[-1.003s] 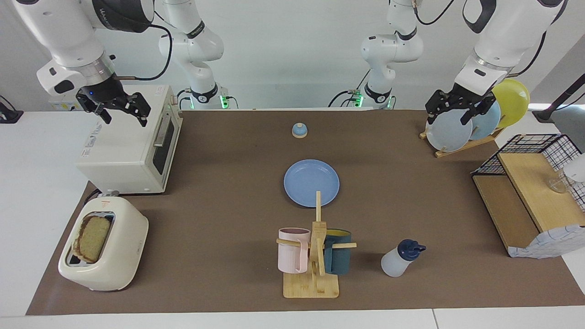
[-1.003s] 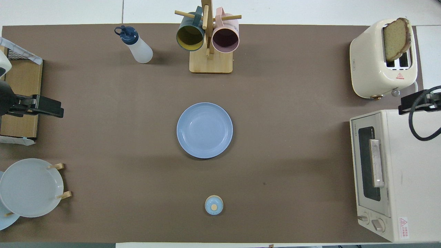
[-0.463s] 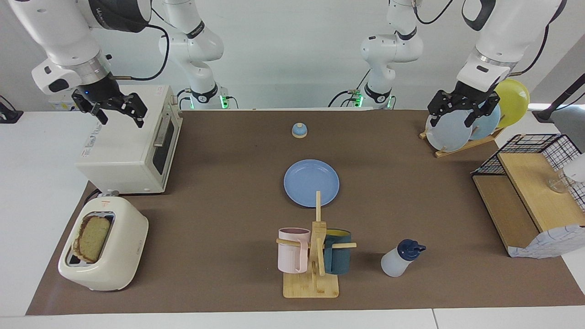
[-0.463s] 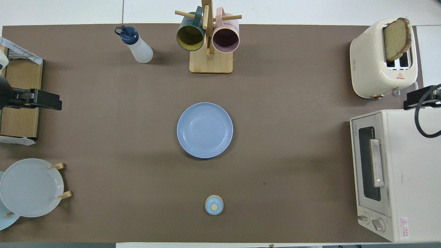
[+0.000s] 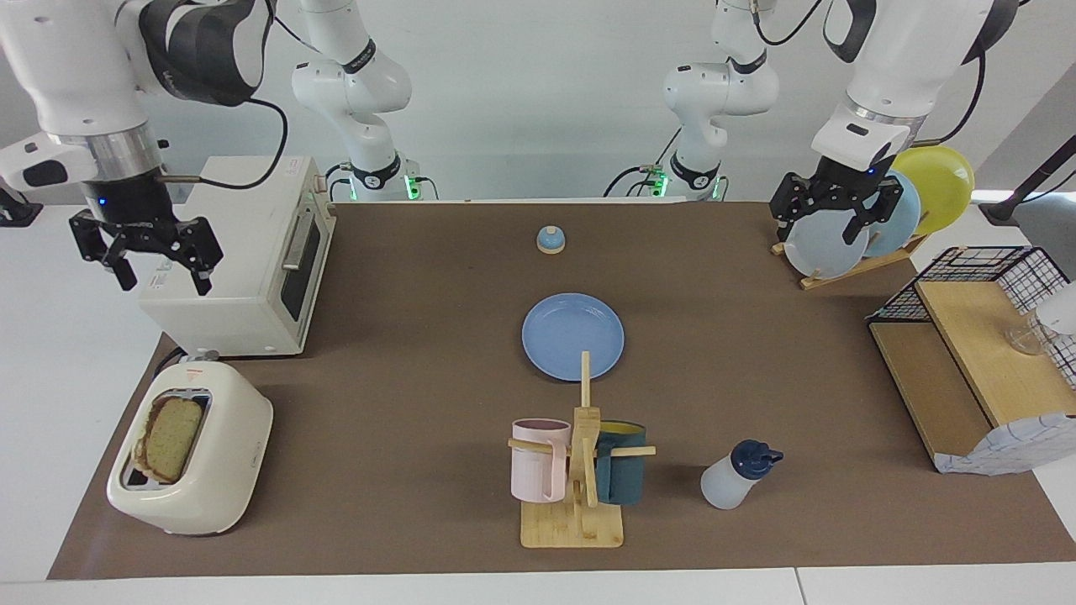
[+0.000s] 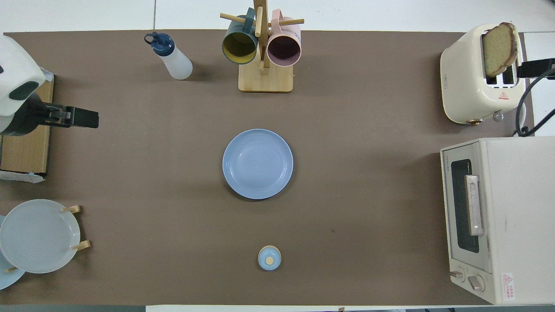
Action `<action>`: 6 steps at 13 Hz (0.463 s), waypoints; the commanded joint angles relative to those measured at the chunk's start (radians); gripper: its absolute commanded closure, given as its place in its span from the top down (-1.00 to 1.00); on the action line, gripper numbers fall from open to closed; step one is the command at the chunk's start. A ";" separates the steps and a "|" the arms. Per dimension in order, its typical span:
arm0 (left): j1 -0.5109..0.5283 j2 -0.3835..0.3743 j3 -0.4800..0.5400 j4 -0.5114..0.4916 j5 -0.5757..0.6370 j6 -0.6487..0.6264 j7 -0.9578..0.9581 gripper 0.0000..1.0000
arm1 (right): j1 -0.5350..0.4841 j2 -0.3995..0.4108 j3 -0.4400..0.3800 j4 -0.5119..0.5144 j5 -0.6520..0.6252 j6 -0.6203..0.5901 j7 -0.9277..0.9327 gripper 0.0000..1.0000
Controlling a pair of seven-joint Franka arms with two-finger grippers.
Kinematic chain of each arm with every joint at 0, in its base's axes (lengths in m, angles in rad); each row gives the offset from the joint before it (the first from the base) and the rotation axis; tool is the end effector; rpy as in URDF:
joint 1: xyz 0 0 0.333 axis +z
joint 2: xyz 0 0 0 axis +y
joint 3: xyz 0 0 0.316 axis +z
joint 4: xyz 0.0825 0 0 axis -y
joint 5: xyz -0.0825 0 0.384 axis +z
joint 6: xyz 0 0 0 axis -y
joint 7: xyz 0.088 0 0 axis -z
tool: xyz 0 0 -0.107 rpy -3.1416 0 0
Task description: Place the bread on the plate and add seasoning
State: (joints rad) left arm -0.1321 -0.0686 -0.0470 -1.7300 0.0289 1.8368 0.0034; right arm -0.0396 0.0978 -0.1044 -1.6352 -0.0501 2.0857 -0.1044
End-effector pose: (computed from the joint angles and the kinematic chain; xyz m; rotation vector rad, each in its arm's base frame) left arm 0.5473 -0.0976 0.6113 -3.0994 0.2919 -0.2769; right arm 0.6183 -0.0892 0.5892 2.9964 -0.0306 0.5198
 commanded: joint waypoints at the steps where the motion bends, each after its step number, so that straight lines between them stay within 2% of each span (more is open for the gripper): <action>1: -0.036 -0.065 0.006 -0.196 0.019 0.254 -0.016 1.00 | -0.052 0.109 0.015 0.009 0.004 0.168 -0.104 1.00; 4: -0.084 -0.010 0.007 -0.295 0.019 0.518 -0.071 1.00 | -0.069 0.200 0.020 0.011 0.001 0.318 -0.112 1.00; 6: -0.119 0.061 0.010 -0.341 0.020 0.678 -0.112 1.00 | -0.088 0.235 0.035 0.009 0.003 0.373 -0.113 0.89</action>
State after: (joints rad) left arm -0.2111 -0.0479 -0.0497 -2.0213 0.0289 2.3879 -0.0625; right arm -0.0962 0.3119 -0.0989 -1.6358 -0.0501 2.4214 -0.1957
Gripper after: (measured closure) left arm 0.000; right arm 0.013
